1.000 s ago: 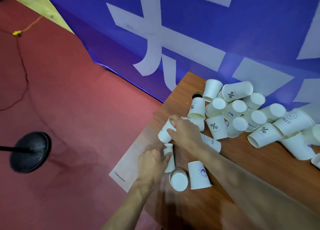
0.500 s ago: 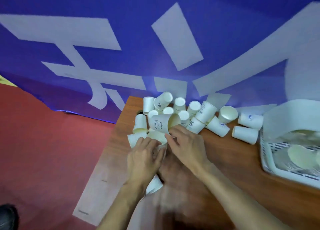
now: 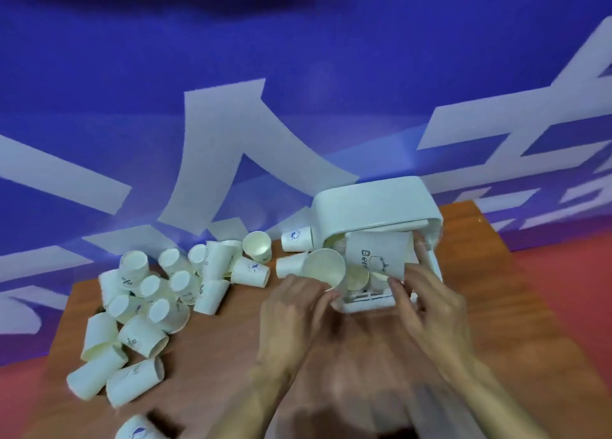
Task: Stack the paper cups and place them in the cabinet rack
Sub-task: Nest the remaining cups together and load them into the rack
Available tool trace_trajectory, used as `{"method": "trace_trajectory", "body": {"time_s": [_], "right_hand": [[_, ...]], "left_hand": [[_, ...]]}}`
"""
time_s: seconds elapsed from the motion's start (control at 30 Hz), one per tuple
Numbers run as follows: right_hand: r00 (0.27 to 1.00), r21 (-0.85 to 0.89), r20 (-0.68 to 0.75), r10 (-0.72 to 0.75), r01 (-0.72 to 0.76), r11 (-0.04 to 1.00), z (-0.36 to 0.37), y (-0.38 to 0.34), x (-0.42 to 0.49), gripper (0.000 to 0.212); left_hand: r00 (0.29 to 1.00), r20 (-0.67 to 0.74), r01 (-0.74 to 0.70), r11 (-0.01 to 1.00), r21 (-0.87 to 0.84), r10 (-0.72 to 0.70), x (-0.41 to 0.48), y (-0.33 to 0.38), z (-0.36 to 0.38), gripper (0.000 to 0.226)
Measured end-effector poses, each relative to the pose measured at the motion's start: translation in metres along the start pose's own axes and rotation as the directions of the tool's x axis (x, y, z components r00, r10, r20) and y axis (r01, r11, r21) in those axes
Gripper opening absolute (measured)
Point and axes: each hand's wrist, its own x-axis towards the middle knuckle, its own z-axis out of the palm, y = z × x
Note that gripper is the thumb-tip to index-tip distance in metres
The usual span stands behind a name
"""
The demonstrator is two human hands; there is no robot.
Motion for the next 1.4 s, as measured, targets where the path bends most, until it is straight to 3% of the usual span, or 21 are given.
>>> {"method": "trace_trajectory", "body": {"time_s": [0.17,0.37,0.57,0.9,1.1,1.4], "right_hand": [[0.995,-0.063,0.056,0.081,-0.078,0.995,-0.036,0.069,-0.004,0.017],[0.987,-0.032,0.123,-0.1,0.105,0.994,-0.024,0.093,-0.005,0.019],[0.956,-0.135,0.258,-0.139,0.178,0.975,0.002,0.106,0.003,0.029],[0.905,-0.183,0.415,-0.097,0.187,0.965,0.041,0.127,0.005,0.01],[0.899,-0.092,0.437,0.042,-0.002,0.996,0.061,0.13,0.004,0.014],[0.863,-0.135,0.484,0.144,-0.089,0.987,0.058,0.117,0.008,0.016]], "left_hand": [[0.998,-0.032,-0.057,0.998,0.004,0.057,0.004,0.021,0.027,0.008],[0.999,-0.039,-0.026,1.0,0.003,0.026,0.011,0.031,0.051,0.005],[0.991,0.136,-0.023,0.993,0.117,0.007,0.011,0.019,0.075,0.013],[0.932,0.35,0.034,0.987,0.158,-0.088,0.016,-0.01,0.12,0.028],[0.916,0.381,0.068,0.985,0.157,-0.124,0.025,-0.009,0.127,0.022],[0.918,0.379,0.047,0.981,0.188,-0.117,0.023,-0.008,0.125,0.009]]}}
